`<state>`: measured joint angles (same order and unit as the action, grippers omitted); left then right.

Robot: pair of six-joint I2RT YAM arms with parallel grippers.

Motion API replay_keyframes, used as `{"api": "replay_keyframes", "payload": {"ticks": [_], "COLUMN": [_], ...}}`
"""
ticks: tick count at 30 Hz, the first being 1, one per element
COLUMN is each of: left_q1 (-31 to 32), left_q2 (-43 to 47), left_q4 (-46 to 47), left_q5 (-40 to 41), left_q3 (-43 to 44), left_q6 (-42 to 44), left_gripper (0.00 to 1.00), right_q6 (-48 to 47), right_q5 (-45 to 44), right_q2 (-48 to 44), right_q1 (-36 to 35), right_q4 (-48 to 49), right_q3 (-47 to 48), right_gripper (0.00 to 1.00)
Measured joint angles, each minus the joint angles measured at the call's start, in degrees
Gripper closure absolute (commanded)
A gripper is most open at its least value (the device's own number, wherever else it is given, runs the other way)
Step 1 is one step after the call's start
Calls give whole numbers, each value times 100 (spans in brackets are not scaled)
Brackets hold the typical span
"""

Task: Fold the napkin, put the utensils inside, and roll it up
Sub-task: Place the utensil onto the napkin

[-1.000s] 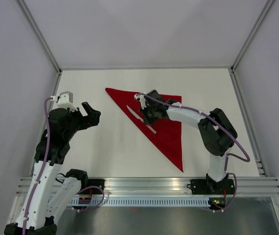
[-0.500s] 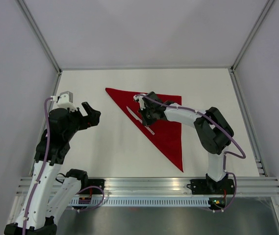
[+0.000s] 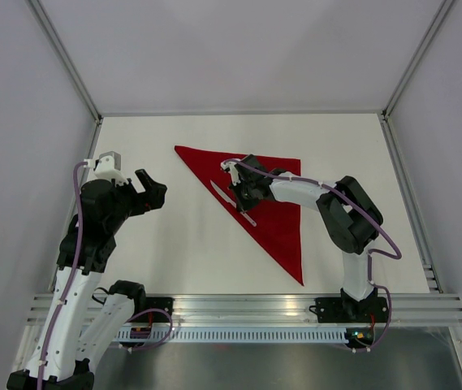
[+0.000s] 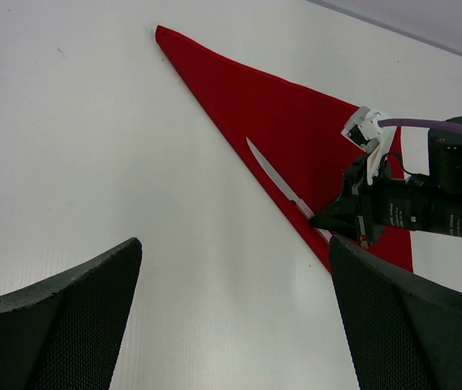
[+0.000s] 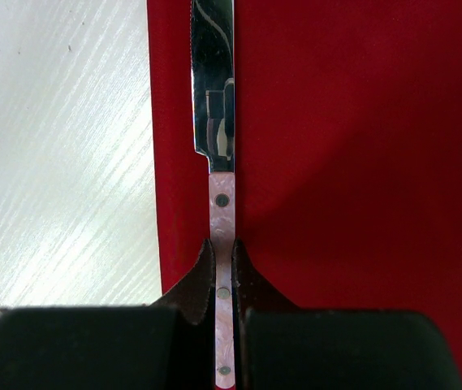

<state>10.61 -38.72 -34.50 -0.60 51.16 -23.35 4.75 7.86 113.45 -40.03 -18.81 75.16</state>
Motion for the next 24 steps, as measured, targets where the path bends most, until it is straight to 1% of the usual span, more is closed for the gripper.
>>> {"api": "replay_keyframes", "payload": {"ticks": [24], "left_q1": [0], "left_q2": [-2], "left_q4": [-2], "left_q5": [-2], "left_q3": [0], "left_q6": [0], "left_gripper": [0], "right_q6": [61], "right_q5": [133], "right_q2": [0], "right_q1": [0], "right_q4": [0], "right_q3": [0], "right_gripper": [99]}}
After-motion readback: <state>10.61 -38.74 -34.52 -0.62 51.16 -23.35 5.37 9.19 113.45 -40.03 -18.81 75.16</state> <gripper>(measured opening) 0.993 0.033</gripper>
